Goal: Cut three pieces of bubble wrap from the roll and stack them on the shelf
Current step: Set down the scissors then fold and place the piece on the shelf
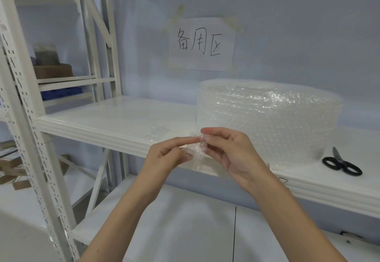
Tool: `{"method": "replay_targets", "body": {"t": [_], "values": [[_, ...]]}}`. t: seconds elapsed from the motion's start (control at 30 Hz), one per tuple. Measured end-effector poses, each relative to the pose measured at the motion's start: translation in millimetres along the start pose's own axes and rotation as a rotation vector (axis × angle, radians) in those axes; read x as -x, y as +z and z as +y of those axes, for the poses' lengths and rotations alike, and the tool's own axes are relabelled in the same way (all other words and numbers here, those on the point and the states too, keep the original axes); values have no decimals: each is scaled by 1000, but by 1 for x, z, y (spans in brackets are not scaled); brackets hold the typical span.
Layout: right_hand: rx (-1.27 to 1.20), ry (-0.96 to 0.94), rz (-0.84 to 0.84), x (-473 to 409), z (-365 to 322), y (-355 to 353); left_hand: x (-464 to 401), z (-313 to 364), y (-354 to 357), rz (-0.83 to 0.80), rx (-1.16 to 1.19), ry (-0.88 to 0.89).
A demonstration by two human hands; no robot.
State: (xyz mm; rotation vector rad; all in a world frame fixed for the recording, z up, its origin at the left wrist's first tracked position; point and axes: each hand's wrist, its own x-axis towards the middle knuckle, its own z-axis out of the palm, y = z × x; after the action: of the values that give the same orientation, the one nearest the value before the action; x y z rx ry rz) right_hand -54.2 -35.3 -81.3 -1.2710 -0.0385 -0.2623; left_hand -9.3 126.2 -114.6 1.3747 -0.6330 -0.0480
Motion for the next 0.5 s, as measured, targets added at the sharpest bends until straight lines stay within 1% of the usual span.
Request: {"method": "replay_targets", "body": {"t": [0.07,0.13,0.3,0.4,0.5], "values": [[0,-5,9,-2,2,1,-2,0,-1,-17,81,-65],[4,-6,21,-5,4,3,-3,0,-2,-16,96,-95],[13,-4,27,-9,6,8,0,0,-4,-6,55,-59],[179,-58,37,-13,10,13,0,-1,-8,36,-20,-32],[307,-90,57,-23,13,21,-1,-3,-14,99,-29,-31]]}}
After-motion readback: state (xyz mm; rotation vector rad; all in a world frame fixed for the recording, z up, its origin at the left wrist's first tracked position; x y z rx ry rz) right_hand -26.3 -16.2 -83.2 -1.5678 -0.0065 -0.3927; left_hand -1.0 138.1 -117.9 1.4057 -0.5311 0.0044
